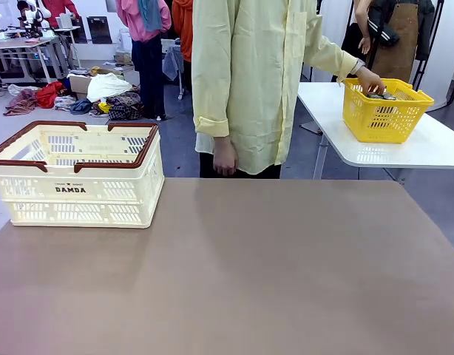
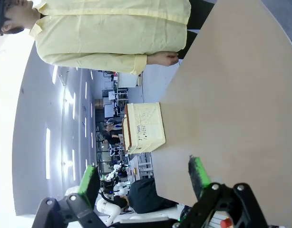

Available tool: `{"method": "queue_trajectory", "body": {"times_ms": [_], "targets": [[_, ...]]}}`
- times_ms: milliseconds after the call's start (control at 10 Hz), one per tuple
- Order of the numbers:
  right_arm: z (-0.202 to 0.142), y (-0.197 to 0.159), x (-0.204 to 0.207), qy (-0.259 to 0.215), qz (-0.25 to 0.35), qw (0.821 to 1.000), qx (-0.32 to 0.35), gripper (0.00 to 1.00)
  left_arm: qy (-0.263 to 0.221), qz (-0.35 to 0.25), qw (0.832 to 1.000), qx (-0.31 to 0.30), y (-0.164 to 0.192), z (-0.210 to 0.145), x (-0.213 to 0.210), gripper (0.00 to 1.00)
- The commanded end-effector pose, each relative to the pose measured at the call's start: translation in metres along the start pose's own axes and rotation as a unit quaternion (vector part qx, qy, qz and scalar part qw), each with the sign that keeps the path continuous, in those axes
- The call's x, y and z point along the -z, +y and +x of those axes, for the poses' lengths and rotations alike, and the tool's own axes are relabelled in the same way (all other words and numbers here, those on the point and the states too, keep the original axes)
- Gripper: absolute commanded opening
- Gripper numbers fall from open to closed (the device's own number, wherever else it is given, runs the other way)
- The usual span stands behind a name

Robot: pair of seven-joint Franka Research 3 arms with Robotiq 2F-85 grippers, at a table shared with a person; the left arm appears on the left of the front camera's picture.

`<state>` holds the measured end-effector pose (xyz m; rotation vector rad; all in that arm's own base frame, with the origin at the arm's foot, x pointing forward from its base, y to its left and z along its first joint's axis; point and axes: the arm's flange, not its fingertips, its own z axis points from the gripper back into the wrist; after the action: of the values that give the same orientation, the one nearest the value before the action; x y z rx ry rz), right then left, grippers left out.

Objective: Place the drinks into the Shopping basket.
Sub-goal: Pick up one drink and place it into the Shopping basket.

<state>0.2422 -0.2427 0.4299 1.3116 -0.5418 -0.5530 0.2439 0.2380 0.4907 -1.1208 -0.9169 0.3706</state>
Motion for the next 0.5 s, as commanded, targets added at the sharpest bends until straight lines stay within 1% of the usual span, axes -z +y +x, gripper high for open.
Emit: {"method": "queue_trajectory", "body": {"times_ms": [0,400], "targets": [[0.0012,0.0038,0.0002,-0.005,0.013,1.000,-0.003,1.00,-0.003,-0.008,1.000,0.010,0.0002,0.0029,-0.0001,1.00],[0.0012,0.0038,0.0002,-0.005,0.013,1.000,-0.003,1.00,-0.003,-0.008,1.000,0.010,0.0002,0.0029,-0.0001,1.00]]}}
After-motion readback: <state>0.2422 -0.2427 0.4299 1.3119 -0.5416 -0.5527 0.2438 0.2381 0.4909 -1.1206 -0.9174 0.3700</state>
